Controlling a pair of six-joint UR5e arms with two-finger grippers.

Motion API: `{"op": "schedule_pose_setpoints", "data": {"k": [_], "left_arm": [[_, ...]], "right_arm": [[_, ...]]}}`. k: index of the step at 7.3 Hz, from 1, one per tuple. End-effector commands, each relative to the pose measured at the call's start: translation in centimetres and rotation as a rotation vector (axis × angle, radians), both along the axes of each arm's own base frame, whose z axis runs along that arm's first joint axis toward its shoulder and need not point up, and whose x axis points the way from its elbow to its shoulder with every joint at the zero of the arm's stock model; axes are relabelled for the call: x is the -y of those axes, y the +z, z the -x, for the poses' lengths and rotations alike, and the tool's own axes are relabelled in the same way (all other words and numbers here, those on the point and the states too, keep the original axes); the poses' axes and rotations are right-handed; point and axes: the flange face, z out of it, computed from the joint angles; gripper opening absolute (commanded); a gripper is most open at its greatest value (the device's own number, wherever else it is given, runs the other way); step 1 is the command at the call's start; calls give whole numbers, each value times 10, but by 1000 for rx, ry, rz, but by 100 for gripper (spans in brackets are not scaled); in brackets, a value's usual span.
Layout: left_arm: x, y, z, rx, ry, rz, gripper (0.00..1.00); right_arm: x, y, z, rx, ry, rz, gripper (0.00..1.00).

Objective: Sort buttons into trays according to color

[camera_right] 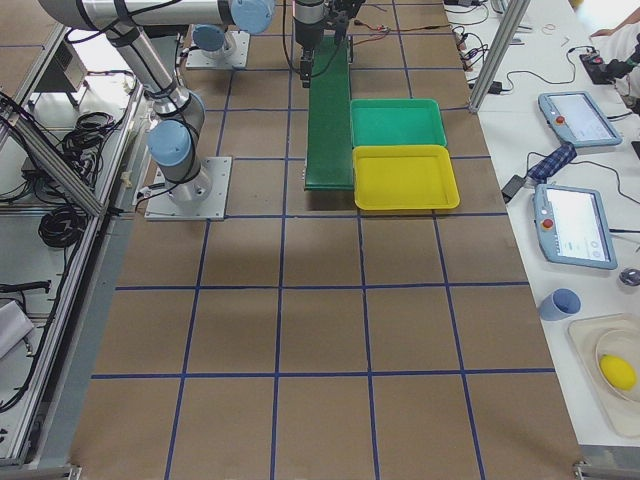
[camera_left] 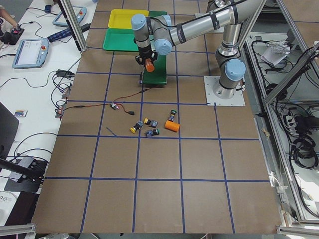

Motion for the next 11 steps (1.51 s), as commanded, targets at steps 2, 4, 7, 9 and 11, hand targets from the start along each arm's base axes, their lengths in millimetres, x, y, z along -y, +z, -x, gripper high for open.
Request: {"op": "schedule_pose_setpoints", "data": {"k": [2,4,7,9,11], "left_arm": [[-65,-30,68,2,-133,26,9],[-81,-43,67,0,-131,69,42],[-78,-37,63,6,-117,86,100],[-82,-12,51,7,-89,141,100],[-76,17,-27,29,91,181,100]], "right_arm": [[0,-1,1,0,-13,-3,100],[0,0,0,9,-17,1,100],[0,0,1,2,-15,0,100],[1,0,3,0,-21,0,100],[2,-1,3,-1,-19,-1,100]]}}
